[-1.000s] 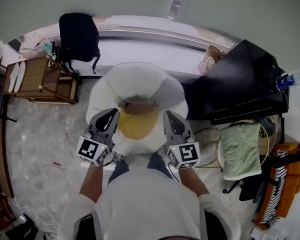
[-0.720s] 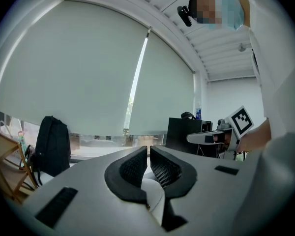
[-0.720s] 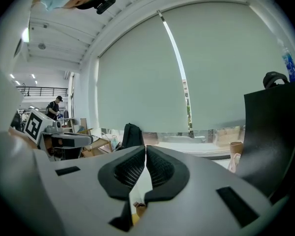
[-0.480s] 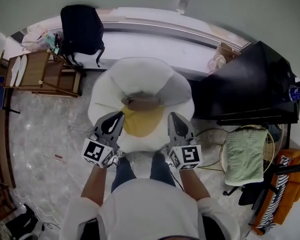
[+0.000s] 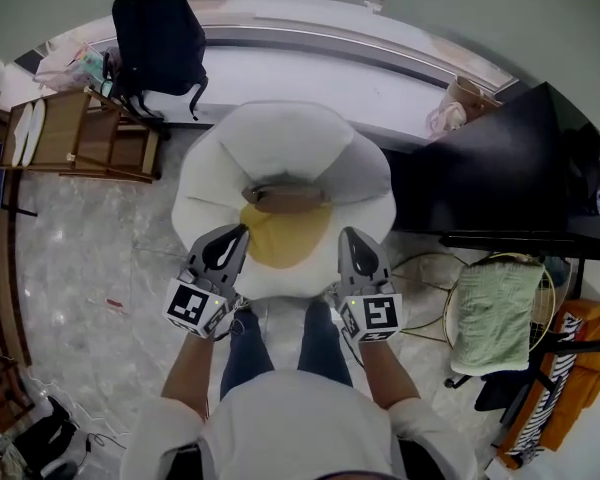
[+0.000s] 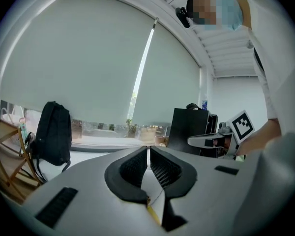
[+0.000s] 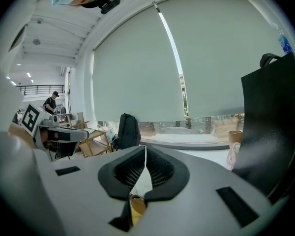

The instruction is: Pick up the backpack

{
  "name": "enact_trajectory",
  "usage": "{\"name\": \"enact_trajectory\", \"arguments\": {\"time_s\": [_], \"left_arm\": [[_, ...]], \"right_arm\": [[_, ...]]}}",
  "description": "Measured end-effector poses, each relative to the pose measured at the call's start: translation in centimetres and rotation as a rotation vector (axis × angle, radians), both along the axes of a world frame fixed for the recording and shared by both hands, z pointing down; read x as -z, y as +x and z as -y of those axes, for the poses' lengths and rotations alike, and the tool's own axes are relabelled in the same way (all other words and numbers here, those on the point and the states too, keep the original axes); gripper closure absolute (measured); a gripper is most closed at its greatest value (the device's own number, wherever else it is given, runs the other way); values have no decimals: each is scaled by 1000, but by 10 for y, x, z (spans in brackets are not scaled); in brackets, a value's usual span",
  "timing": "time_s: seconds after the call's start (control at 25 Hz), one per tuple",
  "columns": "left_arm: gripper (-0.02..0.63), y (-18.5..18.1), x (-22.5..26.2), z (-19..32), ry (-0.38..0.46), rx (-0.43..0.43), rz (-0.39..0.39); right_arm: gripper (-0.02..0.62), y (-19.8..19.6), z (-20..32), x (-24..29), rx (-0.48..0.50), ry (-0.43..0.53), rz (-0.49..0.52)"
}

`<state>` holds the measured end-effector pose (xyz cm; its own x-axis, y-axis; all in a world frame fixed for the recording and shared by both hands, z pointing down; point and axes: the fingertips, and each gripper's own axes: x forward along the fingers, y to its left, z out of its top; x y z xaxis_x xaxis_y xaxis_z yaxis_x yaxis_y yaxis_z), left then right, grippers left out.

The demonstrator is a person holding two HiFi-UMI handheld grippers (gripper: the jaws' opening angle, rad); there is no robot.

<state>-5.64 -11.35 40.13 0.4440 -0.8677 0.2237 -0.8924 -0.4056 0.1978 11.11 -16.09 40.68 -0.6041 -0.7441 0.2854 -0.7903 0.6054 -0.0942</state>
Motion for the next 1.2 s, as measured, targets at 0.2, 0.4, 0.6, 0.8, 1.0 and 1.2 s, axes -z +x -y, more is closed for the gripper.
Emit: {"name": "enact_trajectory", "arguments": {"time_s": [0.2,0.4,0.6,0.8,1.0,1.2], "left_arm": [[563,4,-21,4,-24,5,-24],[563,-1,-45,14,-40,52,-52],[563,-8,-72,20,-77,70,-51],[563,-14,-102,26,-102,75,-36],[563,-16,-130,30,-115,87,-50],[563,-16,-155,34,-128,91,-50]], "right_arm": [[566,-1,15,-21,1,11,-20],[566,-4,22,-43,10,-23,-25],[566,-8,29,-66,10,-50,-37],[566,-9,38,-93,8,-71,-55],[566,-7,44,-119,9,-76,-81],[566,-10,50,-144,13,-83,-77]]}}
